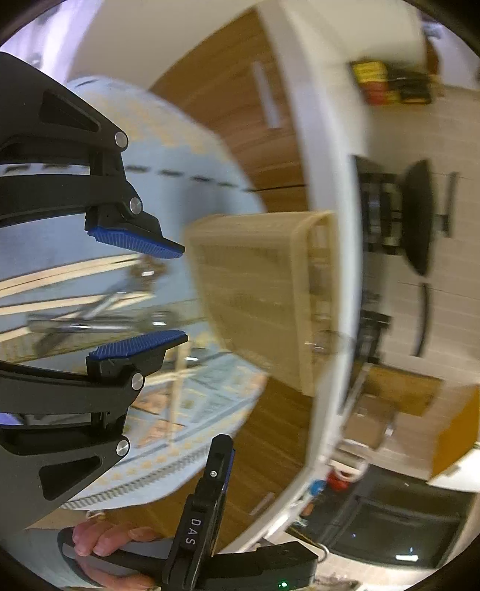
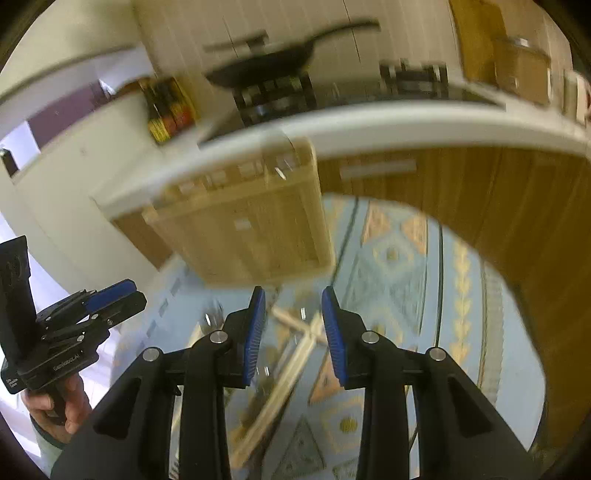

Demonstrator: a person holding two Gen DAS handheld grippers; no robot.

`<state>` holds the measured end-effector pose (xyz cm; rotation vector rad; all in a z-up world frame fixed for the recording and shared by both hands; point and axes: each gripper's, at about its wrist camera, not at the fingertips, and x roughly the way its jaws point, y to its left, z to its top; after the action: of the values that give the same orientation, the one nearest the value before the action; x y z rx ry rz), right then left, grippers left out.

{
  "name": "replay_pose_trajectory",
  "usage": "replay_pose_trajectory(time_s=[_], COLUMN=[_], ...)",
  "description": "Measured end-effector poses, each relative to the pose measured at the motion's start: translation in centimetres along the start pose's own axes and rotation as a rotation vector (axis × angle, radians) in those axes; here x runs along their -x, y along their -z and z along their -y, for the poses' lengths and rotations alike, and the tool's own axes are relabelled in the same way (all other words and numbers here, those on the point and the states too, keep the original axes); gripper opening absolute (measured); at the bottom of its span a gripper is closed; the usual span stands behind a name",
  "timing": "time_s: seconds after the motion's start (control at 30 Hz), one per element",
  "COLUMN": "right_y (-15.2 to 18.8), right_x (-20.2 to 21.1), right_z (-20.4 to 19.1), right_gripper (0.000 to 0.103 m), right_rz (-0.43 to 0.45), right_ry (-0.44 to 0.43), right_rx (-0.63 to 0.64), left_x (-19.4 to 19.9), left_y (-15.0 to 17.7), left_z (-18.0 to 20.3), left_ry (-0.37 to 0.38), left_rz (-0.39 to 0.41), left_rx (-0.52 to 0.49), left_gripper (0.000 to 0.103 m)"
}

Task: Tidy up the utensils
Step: 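Lower both grippers to the table and each grasp a clear spoon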

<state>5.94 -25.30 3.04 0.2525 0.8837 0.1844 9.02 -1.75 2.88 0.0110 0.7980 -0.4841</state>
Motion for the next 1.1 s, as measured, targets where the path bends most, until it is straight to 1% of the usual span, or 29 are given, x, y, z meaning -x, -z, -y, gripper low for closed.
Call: replay_pose_trajectory(time_s=[0.07,0.13,0.27,0.3,0.37,0.43,0.47,0.6,0.67,0.7,0.73,0.87,0.93,1.03,1.1], right_y=[0.8,1.7,3.0,3.1,3.2,3.4,3.5,3.4,3.2,3.1,3.0,2.0,1.6,1.5,1.5], right_x=[-0.9,-1.5,-2.4,-2.6,-2.9,-3.1,-3.1,-3.5,-3.6,-3.8,-3.9,-5.3,-6.2,-8.0,-9.0], right_z=[0.7,1.3,2.5,2.6,2.7,2.8,2.8,2.9,2.8,2.6,2.4,1.5,0.9,0.0,-0.5], right_gripper=[0.029,0.029,0.029,0.029,0.029,0.029,0.029,0.029,0.029,0.029,0.029,0.029,0.029,0.029,0.029], right_rz=[-0.049,-0.080,-0.131,-0.138,-0.156,-0.166,-0.170,-0.189,-0.196,-0.203,-0.209,-0.239,-0.249,-0.292,-0.313], right_ry=[-0.006,-0.018,-0.055,-0.066,-0.095,-0.112,-0.121,-0.143,-0.153,-0.162,-0.168,-0.191,-0.190,-0.206,-0.188], right_rx=[-0.028,-0.052,-0.111,-0.120,-0.134,-0.142,-0.146,-0.157,-0.159,-0.160,-0.162,-0.174,-0.173,-0.176,-0.174], left_x=[-1.2,-2.5,-4.6,-5.3,-6.1,-7.2,-7.6,-9.2,-9.6,-9.8,-9.9,-9.7,-9.1,-8.1,-7.6], left_y=[0.9,1.6,2.2,2.3,2.4,2.4,2.4,2.3,2.1,2.0,2.0,1.9,1.7,1.4,1.3], left_z=[-0.6,-1.5,-1.6,-1.4,-0.9,-0.3,-0.1,0.6,1.1,1.4,1.5,1.7,1.3,0.4,-0.2], left_ry=[0.013,0.043,0.058,0.044,0.008,-0.069,-0.089,-0.111,-0.156,-0.175,-0.176,-0.163,-0.133,-0.075,-0.046], left_rz=[-0.062,-0.130,-0.218,-0.244,-0.266,-0.284,-0.293,-0.330,-0.320,-0.319,-0.319,-0.290,-0.258,-0.222,-0.212], left_rx=[0.036,0.093,0.124,0.125,0.121,0.096,0.087,0.079,0.052,0.040,0.036,0.047,0.074,0.123,0.142], left_gripper=[0.038,0.038,0.036,0.036,0.036,0.036,0.036,0.034,0.029,0.019,0.015,0.011,0.010,0.010,0.010])
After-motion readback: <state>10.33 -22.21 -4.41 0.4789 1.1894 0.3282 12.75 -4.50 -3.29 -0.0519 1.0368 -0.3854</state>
